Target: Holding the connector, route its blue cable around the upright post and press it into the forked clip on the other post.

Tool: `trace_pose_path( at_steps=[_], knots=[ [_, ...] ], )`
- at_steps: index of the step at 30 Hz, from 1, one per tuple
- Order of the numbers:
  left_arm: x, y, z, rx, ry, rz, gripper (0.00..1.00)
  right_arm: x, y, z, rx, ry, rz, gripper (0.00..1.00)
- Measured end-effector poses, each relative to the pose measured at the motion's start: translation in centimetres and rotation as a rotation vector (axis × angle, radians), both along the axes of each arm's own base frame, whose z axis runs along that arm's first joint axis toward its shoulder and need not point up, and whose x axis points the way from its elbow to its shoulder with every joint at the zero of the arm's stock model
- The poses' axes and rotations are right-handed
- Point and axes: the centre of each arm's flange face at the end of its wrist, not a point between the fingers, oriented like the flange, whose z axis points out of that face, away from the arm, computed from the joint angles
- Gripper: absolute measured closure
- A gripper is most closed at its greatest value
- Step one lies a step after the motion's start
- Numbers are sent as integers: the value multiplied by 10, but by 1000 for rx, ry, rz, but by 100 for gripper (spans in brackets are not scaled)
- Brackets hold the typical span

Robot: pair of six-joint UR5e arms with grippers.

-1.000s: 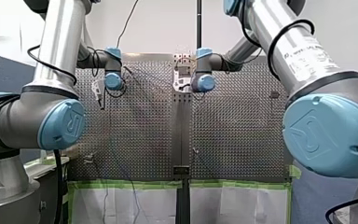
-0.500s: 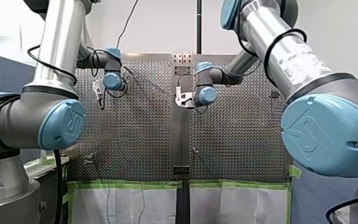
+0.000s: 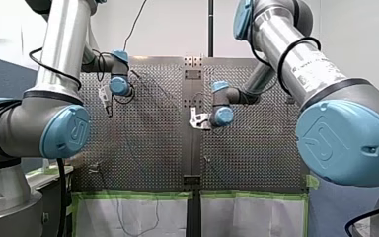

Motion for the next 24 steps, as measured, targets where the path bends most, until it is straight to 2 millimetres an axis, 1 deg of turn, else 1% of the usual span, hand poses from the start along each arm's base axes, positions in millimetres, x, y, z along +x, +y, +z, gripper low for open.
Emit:
trace_pose_path(
  at_steps=[8, 12, 24],
  knots=[
    [-1, 0, -1, -11, 10, 9, 0, -20, 2, -27, -1, 7, -43, 100],
    [-2, 1, -2, -11, 12, 14, 0, -32, 6, -42, -3, 21, -86, 100],
    [-2, 1, -2, -11, 14, 21, 0, -66, 18, -78, -7, 28, -199, 100]
  ],
)
